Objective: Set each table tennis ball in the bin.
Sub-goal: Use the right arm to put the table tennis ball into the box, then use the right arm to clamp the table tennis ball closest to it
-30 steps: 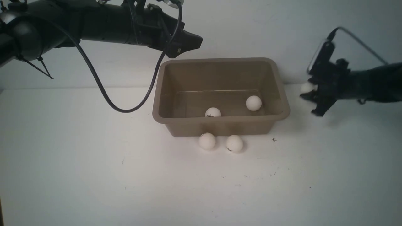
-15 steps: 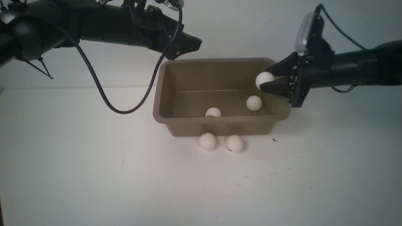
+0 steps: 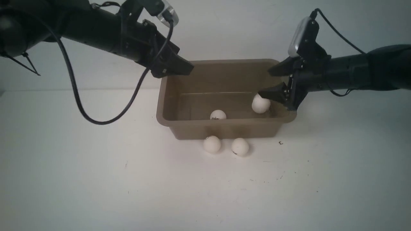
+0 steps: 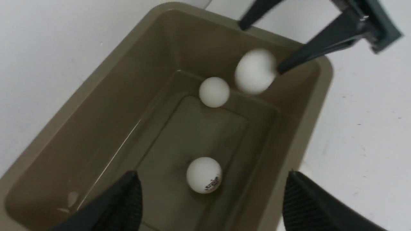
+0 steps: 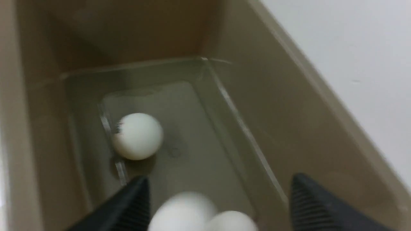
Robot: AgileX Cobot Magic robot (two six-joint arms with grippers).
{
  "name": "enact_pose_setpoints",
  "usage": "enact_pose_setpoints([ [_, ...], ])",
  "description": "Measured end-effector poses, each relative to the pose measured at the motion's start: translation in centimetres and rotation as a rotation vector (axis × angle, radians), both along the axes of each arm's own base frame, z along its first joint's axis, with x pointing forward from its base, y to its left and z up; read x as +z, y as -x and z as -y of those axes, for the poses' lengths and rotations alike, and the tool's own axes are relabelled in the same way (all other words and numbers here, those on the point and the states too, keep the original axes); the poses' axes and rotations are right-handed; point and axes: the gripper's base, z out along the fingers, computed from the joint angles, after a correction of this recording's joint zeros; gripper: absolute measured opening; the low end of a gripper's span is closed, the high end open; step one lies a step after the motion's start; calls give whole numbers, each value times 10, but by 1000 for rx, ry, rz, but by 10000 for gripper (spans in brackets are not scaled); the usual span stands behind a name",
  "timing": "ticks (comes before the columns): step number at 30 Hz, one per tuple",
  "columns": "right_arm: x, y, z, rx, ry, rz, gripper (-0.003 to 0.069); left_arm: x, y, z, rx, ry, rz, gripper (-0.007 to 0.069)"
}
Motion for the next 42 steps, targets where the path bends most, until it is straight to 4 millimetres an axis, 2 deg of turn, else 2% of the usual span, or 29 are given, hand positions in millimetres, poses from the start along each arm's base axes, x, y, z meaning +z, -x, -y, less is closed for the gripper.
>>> enact_pose_setpoints([
  [2,13,1,2,-24,5,34,621,7,5,-3,-8,-8,5,528],
  [4,34,5,5,-44,6,86,632,14,8,-11,5,-22,12,507],
  [6,52,9,9,-64,7,130,627,19,9,-18,21,-33,21,486],
  [9,90,19,23,-118,11,223,598,29,12,-32,60,-52,58,439],
  [12,120,30,39,-162,8,291,570,40,10,-46,135,-62,128,408],
  [18,154,49,57,-219,-52,313,540,54,-1,-62,296,9,237,395],
  [23,171,62,57,-230,-129,289,538,69,-11,-65,430,170,322,395],
  [27,181,70,56,-243,-176,267,537,73,-11,-64,438,224,322,395],
  [29,188,76,56,-248,-182,269,537,72,-8,-61,396,228,301,395],
  [30,197,86,56,-252,-173,279,537,70,-1,-55,312,225,247,395],
  [33,209,97,57,-256,-155,292,537,66,9,-42,198,217,162,395],
  [36,215,106,57,-257,-143,293,537,60,20,-20,93,174,93,395],
  [38,215,107,57,-257,-133,287,537,50,27,-4,33,119,54,395],
  [40,212,107,58,-260,-111,272,537,33,37,20,-33,42,-3,395],
  [41,210,107,58,-259,-106,266,537,28,39,24,-42,22,-17,395],
  [42,208,107,58,-258,-100,256,537,14,46,37,-78,-27,-46,395],
])
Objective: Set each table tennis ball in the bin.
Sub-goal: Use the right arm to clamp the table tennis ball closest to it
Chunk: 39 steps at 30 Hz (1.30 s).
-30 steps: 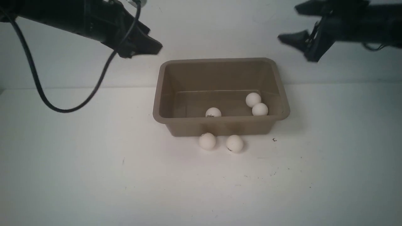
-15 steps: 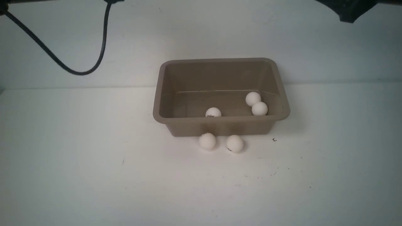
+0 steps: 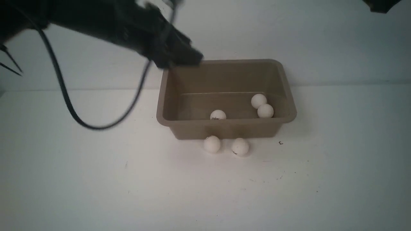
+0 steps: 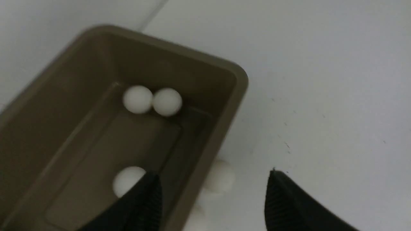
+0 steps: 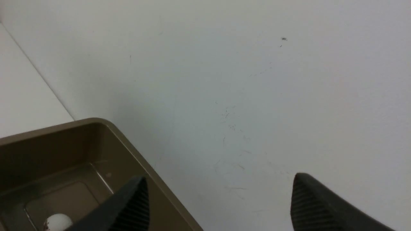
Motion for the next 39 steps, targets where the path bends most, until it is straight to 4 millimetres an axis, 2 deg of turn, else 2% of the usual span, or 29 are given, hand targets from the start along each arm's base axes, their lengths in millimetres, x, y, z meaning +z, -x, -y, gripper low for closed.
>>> enact_pose_setpoints([
  [1,0,0,0,1,-1,-2,537,0,0,0,0,0,0,395],
  [3,-7,0,0,2,11,-22,537,-30,11,15,-8,-47,-60,395],
  [5,-9,0,0,2,17,-28,537,-42,14,17,1,-60,-81,395],
  [6,-11,0,0,6,28,-34,537,-61,19,16,21,-85,-117,395],
  [8,-13,0,0,6,32,-38,537,-80,24,12,59,-113,-140,395],
  [11,-15,0,0,2,21,-64,537,-93,33,5,104,-141,-139,395],
  [16,-30,5,-3,35,-25,-204,537,-93,49,-3,150,-144,-125,395],
  [22,-67,12,-6,34,-112,-405,537,-99,65,-11,209,-146,-119,395],
  [24,-74,13,-8,29,-128,-435,537,-101,66,-12,219,-149,-119,395],
  [26,-95,18,-17,38,-146,-517,536,-103,65,-15,252,-152,-102,395],
  [27,-96,18,-18,41,-146,-522,536,-104,65,-15,253,-152,-101,395],
  [28,-109,23,-26,58,-145,-571,536,-103,64,-15,275,-139,-97,395],
  [33,-143,42,-48,120,-120,-691,536,-101,63,-14,298,-107,-108,395],
  [39,-161,48,-49,85,-131,-735,536,-101,63,-14,300,-99,-110,395],
])
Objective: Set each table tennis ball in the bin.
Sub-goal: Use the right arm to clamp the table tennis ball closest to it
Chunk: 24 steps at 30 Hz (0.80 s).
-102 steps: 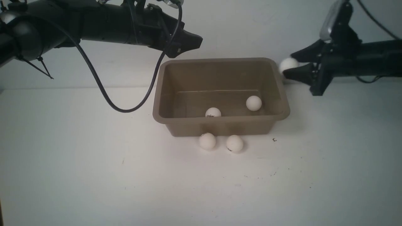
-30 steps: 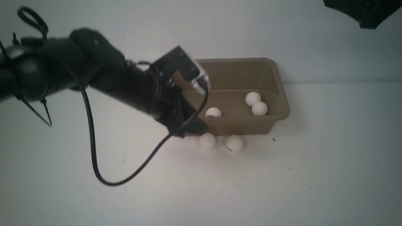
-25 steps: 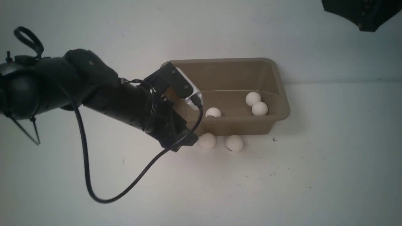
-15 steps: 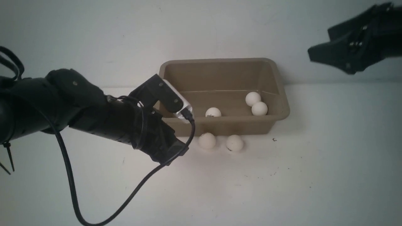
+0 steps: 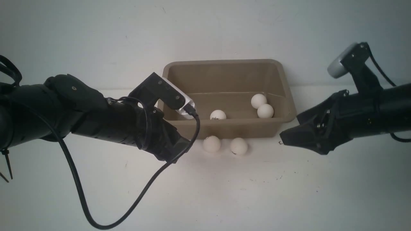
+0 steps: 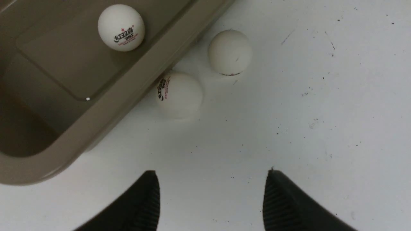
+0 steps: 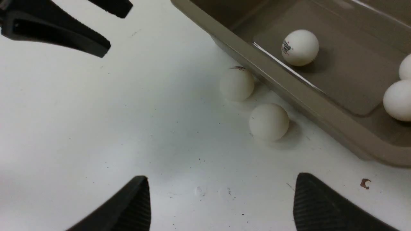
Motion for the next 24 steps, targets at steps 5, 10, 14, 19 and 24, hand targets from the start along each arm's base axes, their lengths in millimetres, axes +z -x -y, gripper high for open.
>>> enact_pose_setpoints([
  [5,-11,4,2,-30,1,-29,536,0,0,0,0,0,0,395],
  [10,-23,7,5,-80,9,-51,536,0,0,0,0,0,0,395],
  [14,-32,4,5,-141,-35,-63,536,0,0,0,0,0,0,395],
  [19,-44,-8,2,-169,-99,-44,536,0,0,0,-1,0,1,395],
  [24,-67,-17,-6,-178,-114,-80,536,0,0,0,-1,0,1,395],
])
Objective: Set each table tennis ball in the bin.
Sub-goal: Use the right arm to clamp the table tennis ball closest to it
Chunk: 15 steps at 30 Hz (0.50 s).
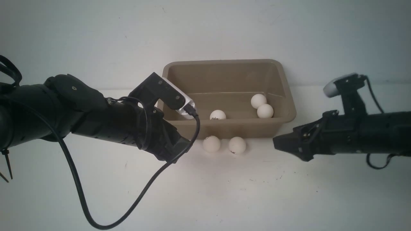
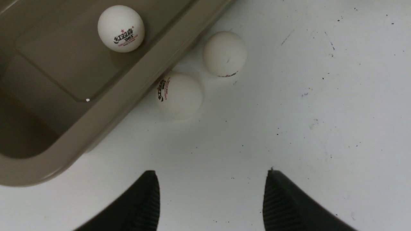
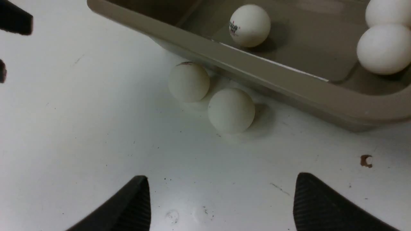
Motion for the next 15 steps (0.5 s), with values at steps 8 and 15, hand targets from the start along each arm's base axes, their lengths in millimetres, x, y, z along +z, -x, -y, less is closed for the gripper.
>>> enact_pose_setpoints([
  [8,-24,0,-33,89,16,11,536,0,0,0,0,0,0,395],
  [15,-44,-10,-39,106,31,-14,536,0,0,0,-4,-3,0,395],
])
